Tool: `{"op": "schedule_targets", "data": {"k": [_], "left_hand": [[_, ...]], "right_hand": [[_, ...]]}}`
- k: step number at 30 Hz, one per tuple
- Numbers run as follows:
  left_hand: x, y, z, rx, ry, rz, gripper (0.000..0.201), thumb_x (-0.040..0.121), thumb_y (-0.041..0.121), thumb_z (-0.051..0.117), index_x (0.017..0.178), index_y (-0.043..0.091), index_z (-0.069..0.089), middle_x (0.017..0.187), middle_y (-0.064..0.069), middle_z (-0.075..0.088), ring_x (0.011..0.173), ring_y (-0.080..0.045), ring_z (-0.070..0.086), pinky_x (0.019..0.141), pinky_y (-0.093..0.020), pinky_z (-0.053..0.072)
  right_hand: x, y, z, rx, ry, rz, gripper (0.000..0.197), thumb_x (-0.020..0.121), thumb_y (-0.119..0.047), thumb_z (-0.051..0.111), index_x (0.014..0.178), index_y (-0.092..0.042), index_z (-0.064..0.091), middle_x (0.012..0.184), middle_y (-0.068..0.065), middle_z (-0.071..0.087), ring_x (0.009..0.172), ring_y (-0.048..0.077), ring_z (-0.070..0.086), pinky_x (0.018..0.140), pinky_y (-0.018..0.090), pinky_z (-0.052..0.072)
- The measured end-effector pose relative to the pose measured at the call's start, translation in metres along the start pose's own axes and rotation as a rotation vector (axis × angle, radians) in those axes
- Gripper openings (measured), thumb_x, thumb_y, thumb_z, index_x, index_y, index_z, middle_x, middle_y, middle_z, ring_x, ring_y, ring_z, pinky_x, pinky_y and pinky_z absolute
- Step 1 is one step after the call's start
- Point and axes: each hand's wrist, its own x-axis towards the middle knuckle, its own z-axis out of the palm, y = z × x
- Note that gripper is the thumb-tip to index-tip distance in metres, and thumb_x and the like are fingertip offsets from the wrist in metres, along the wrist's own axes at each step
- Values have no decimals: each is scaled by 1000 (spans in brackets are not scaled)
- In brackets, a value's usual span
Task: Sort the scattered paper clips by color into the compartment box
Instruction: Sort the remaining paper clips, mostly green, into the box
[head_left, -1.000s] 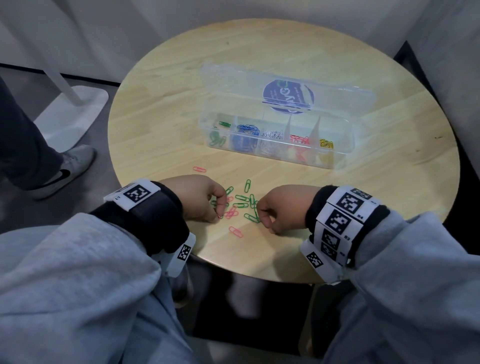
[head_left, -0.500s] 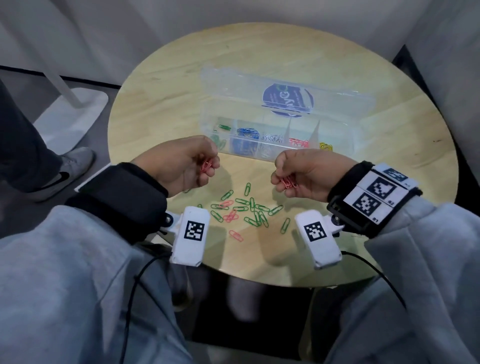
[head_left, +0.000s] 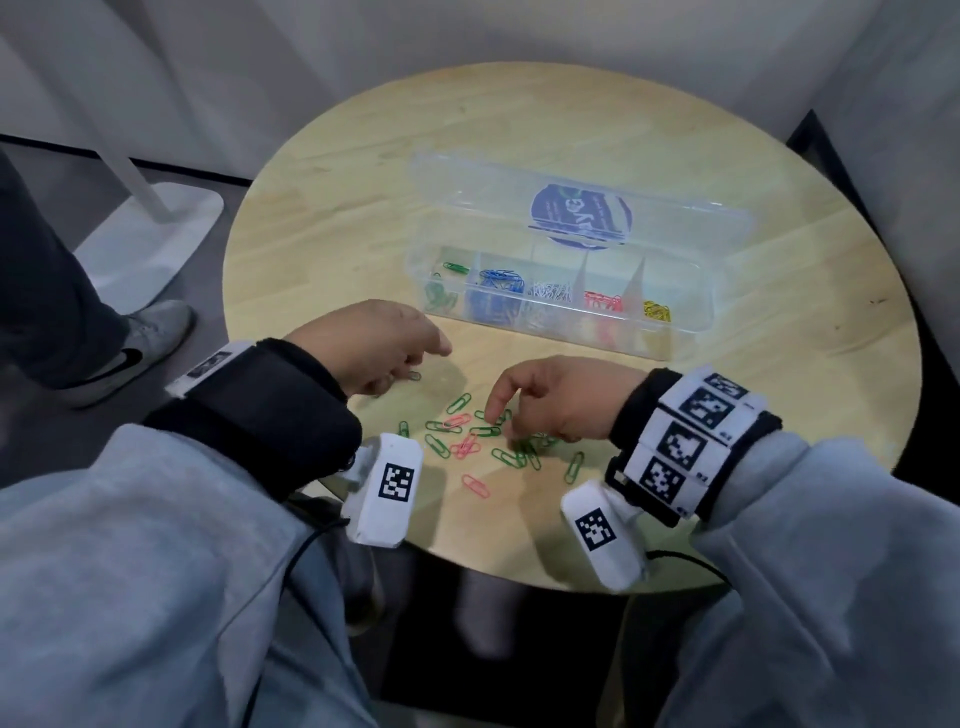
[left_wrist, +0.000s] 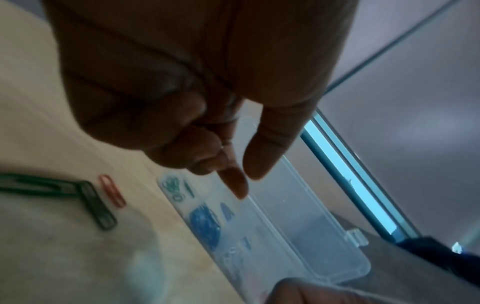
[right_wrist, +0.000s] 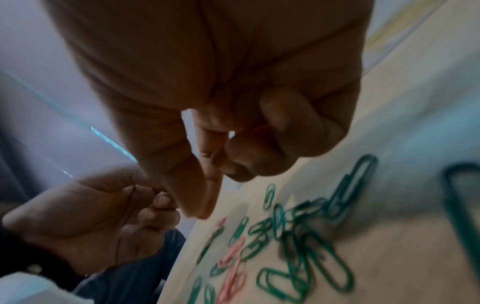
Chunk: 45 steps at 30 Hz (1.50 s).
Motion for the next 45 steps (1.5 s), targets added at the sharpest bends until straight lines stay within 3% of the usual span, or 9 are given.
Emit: {"op": "schedule_targets", "data": {"k": [5,7,10,17,26,29,34,40,45], "left_hand": [[2,-6,3,317,-42,23,14,84,10,62,77,22,64,49,10,48,42,-4,42,43,-16,30],[0,-7,7,416,-12,53,9,80,13,66,77,22,65,58,10,54,53,-4,49,49,-17,35],[-1,-13,15,542,-22,43,2,76,16,68,78,17,69,69,4,62,68,-13,53,63,-22,41],[-1,-15,30,646,-39,55,12,71,21,76,73,20,64,60,6,55,55,-9,47,54,-20,34],[1,-16,30,692,-32,38,14,75,21,73,68,21,61,62,7,56,61,-11,50,54,-19,35],[-1,-13,25,621,-86,32,14,77,21,71,67,20,61,60,6,55,55,-8,46,52,-20,34],[-4,1,-4,281,-107,3,19,78,16,70,63,17,58,58,0,46,52,-14,37,50,-22,29],[-8,6,-32,-356,21,56,36,84,-9,51,57,12,38,66,-8,50,51,-8,39,38,-10,29],[-5,3,-33,-492,73,22,26,86,-7,44,71,14,48,66,-5,50,46,-7,43,37,-11,34]], "right_hand": [[3,-14,25,-213,-15,-53,22,81,-11,65,99,-24,64,55,-12,43,48,0,44,49,17,33],[5,-20,31,-430,12,-90,27,82,-12,61,105,-26,62,63,-14,40,62,9,46,51,20,33],[9,-21,36,-528,39,-95,21,83,-13,57,98,-27,59,70,-10,45,78,19,50,58,26,36],[11,-18,36,-633,27,-102,10,84,-13,58,82,-23,54,93,0,63,85,21,55,55,25,33],[11,-9,27,-546,38,-72,18,80,-21,68,90,-24,54,73,-8,50,79,19,53,67,28,41],[12,-10,26,-538,8,-62,16,81,-21,67,96,-19,62,82,-6,54,81,17,52,66,26,39],[13,-10,23,-552,-28,-23,8,84,-19,65,81,-17,58,65,-9,49,69,14,50,51,20,33],[14,-10,24,-594,-80,-2,16,87,-20,61,72,-18,56,92,2,70,84,19,60,63,24,43],[9,-3,14,-348,-35,-16,19,80,-22,69,66,-22,57,75,-2,69,64,10,56,63,23,46]]}}
